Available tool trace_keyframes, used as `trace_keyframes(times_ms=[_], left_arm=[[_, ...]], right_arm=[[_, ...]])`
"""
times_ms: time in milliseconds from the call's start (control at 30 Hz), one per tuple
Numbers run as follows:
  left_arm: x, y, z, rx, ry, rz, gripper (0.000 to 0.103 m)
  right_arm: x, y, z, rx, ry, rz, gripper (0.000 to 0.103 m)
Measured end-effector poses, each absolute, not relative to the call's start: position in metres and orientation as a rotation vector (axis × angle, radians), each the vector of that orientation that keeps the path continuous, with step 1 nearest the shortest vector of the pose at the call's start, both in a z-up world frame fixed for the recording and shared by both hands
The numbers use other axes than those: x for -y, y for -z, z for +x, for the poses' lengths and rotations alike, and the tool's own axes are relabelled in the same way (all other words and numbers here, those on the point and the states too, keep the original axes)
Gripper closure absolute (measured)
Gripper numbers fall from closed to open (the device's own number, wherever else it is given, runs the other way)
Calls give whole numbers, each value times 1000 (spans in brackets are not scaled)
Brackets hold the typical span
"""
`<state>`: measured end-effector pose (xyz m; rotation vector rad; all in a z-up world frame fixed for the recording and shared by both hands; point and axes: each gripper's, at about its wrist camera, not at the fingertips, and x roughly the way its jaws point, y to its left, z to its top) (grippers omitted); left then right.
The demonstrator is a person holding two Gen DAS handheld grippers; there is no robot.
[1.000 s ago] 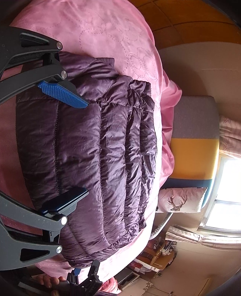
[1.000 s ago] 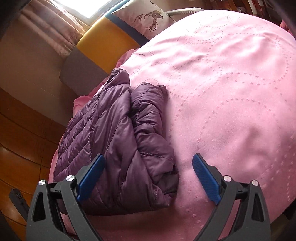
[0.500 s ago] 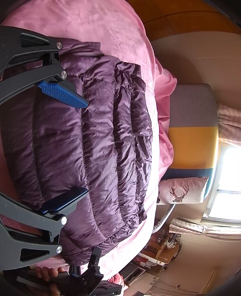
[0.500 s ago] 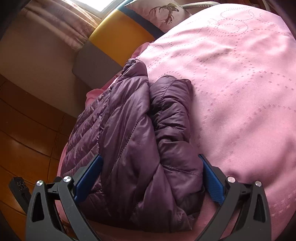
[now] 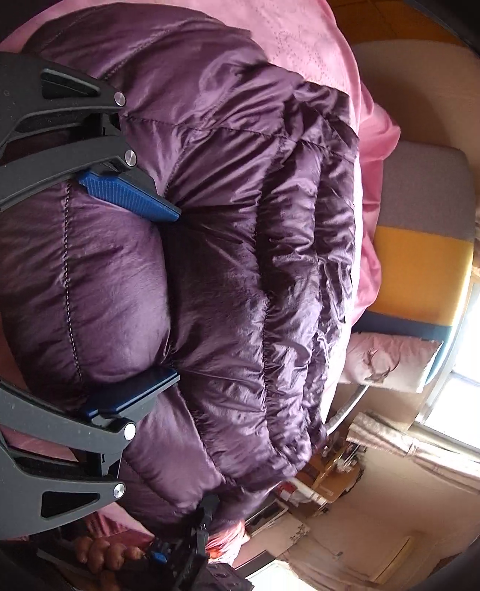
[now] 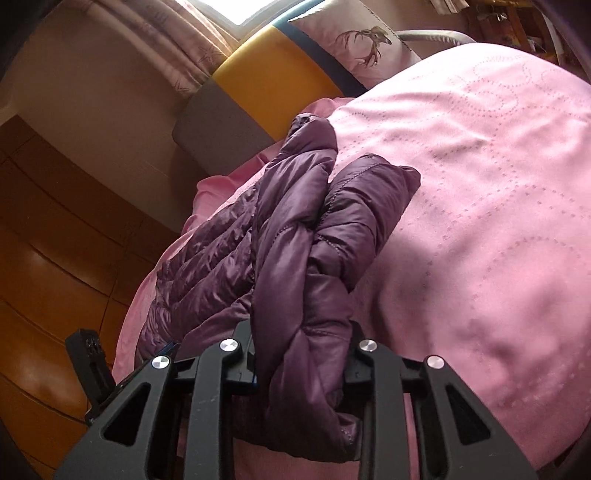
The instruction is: Fold large clothes
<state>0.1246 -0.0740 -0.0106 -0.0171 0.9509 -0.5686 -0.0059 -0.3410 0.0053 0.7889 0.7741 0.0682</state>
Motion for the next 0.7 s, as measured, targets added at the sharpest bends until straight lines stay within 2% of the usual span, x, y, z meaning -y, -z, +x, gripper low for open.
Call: trace_keyframes(times_ms=[133,200,233,267,333,367,433,500,533,700], left_arm=[[84,12,108,-978,610,-51,25],[94,10,101,-955,601,3,25],[95,8,101,-953,595,1,25],[92,5,102,-955,593,-18,26],[85,-7,104,-941,582,-43,32],[81,-13,104,-916,572,-43,32],[77,-25,103,-859,542,-9,32],[83,-18,109,-889,538,30,36],[86,-11,113,-915,540,33,36],[93,6,108,-908,527,48,36]], right_arm=[[345,2,-32,-816,-29,760,77],[349,14,-38,-836,-1,792,61],[350,19,-36,-848,14,807,48],[352,22,-37,-849,28,817,40],[353,27,-38,-847,36,838,33],[353,29,-38,-851,30,850,27],[353,35,-36,-845,15,876,23],[350,38,-32,-836,8,891,31],[348,38,-29,-834,-5,901,42],[337,16,-27,-829,-1,845,61]])
